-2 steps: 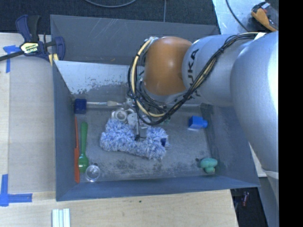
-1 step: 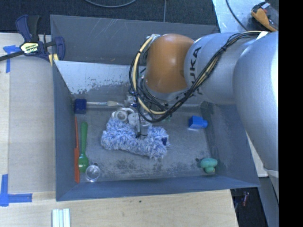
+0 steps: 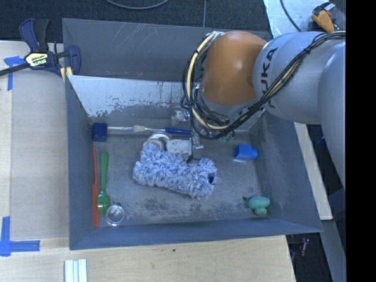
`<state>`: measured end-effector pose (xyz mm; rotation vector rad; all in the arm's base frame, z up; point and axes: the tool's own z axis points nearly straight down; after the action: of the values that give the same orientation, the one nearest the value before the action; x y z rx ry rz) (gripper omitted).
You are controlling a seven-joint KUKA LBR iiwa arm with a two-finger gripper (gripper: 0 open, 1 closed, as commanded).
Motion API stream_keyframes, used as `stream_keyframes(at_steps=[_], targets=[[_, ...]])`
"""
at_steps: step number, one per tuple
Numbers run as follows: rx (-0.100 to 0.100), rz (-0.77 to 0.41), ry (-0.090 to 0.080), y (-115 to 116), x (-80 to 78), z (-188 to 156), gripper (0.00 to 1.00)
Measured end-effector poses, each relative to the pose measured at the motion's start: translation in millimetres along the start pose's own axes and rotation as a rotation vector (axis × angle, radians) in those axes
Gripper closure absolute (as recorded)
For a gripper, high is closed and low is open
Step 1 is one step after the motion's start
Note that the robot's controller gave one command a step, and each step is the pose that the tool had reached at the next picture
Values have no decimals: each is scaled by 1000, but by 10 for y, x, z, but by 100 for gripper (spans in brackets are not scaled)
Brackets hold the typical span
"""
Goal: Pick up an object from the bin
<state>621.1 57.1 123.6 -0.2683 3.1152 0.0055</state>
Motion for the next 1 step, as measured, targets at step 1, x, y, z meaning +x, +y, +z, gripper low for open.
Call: stream_keyframes(at_steps=[1], targets=[[-3, -21, -6, 238, 307, -826, 0]])
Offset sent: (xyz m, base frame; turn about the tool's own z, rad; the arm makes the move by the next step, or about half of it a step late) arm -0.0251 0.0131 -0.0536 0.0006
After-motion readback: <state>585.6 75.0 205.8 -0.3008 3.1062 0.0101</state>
